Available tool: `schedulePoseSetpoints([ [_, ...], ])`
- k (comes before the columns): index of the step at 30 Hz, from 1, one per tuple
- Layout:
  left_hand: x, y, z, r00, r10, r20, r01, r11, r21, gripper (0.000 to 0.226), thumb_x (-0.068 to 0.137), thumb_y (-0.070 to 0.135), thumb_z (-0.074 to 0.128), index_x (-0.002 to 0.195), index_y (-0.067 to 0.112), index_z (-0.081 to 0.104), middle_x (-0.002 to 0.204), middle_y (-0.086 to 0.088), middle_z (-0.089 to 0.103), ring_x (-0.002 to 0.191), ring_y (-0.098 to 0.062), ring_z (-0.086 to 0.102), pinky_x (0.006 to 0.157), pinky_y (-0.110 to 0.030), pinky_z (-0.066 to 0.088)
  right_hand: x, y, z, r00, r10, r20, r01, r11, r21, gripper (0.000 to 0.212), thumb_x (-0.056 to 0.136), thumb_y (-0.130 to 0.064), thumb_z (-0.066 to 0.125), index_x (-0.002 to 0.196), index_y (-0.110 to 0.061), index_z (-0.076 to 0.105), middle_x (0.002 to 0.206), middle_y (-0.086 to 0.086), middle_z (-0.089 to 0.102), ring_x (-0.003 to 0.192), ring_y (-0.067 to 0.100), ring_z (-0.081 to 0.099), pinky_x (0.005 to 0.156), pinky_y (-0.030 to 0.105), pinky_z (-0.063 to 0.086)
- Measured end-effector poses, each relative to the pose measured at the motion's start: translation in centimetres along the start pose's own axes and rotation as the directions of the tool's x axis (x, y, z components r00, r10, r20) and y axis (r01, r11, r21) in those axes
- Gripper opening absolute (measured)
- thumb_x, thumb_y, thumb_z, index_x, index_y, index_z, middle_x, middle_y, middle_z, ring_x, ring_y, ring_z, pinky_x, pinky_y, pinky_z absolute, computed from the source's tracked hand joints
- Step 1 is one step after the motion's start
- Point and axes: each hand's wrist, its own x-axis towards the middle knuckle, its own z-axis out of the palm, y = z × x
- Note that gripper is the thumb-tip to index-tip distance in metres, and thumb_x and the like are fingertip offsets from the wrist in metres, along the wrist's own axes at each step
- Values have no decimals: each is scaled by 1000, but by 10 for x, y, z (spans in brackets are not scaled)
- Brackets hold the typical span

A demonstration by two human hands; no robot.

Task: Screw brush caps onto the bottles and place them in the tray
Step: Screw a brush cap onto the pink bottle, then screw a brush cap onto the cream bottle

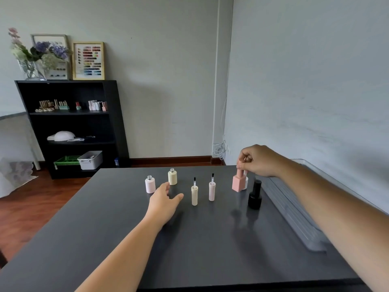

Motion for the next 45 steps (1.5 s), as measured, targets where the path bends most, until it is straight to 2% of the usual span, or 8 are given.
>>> schedulePoseSetpoints([
  [14, 57, 11, 24, 981, 16, -195, 17, 986, 167, 64, 83, 29, 70, 136, 11, 41, 128, -8, 56, 117, -26, 51, 101, -39, 42, 27, 22, 21, 975, 62, 215, -55, 998, -38, 15, 81, -27, 69, 84, -13, 66, 66, -6, 73, 62, 1, 61, 61, 23, 40],
  [18, 65, 11, 29, 963, 23, -270, 14, 991, 136, 38, 88, 23, 64, 120, 8, 52, 112, -9, 62, 99, -22, 55, 87, -32, 43, 26, 25, 21, 977, 66, 201, -65, 998, -14, 14, 78, -26, 71, 82, -13, 67, 51, -16, 65, 49, -10, 55, 57, 21, 37],
  [25, 51, 11, 25, 965, 57, -255, -44, 997, 60, 10, 90, 22, 60, 97, 20, 53, 83, 11, 59, 77, -7, 54, 68, -23, 39, 18, 23, 15, 991, 95, 95, -90, 995, -49, 23, 74, -40, 74, 84, -22, 65, 70, -9, 59, 64, 7, 54, 56, 24, 36],
  [31, 17, 8, 15, 975, 89, -205, -90, 996, 7, 16, 89, 26, 62, 100, 27, 50, 86, 14, 56, 78, -2, 53, 66, -19, 39, -8, -5, 17, 938, -31, -345, 45, 998, 32, 14, 82, -33, 67, 73, -24, 62, 64, -7, 62, 58, 7, 53, 53, 23, 35],
  [35, -11, 8, 6, 979, 83, -185, -93, 994, -48, 18, 88, 25, 63, 101, 26, 51, 89, 17, 55, 81, 0, 55, 62, -13, 37, -34, -33, 55, 961, -47, -274, 100, 978, 185, 18, 84, -30, 65, 67, -25, 60, 49, -11, 55, 47, 2, 51, 60, 23, 41],
  [39, -36, 7, -2, 984, 80, -159, -94, 992, -85, 20, 88, 25, 64, 103, 25, 51, 94, 13, 58, 85, -2, 57, 63, -12, 37, -44, -44, 103, 986, -14, -163, 38, 988, 149, 16, 86, -36, 62, 94, -24, 67, 54, -13, 54, 70, 2, 57, 113, 31, 24],
  [42, -50, 5, -8, 984, 97, -151, -109, 991, -74, 20, 87, 26, 65, 101, 26, 50, 94, 14, 59, 86, -2, 57, 65, -13, 38, -42, -50, 127, 986, 85, -140, -50, 971, 234, 43, 85, -39, 65, 122, -18, 60, 72, -6, 57, 79, 11, 56, 82, 23, 42],
  [45, -61, 1, -12, 982, 113, -151, -126, 989, -80, 18, 86, 26, 66, 95, 29, 51, 95, 13, 62, 89, -3, 59, 69, -16, 42, -36, -56, 141, 978, 169, -122, -133, 957, 258, 51, 85, -40, 64, 129, -15, 55, 102, 9, 67, 84, 14, 62, 76, 25, 46],
])
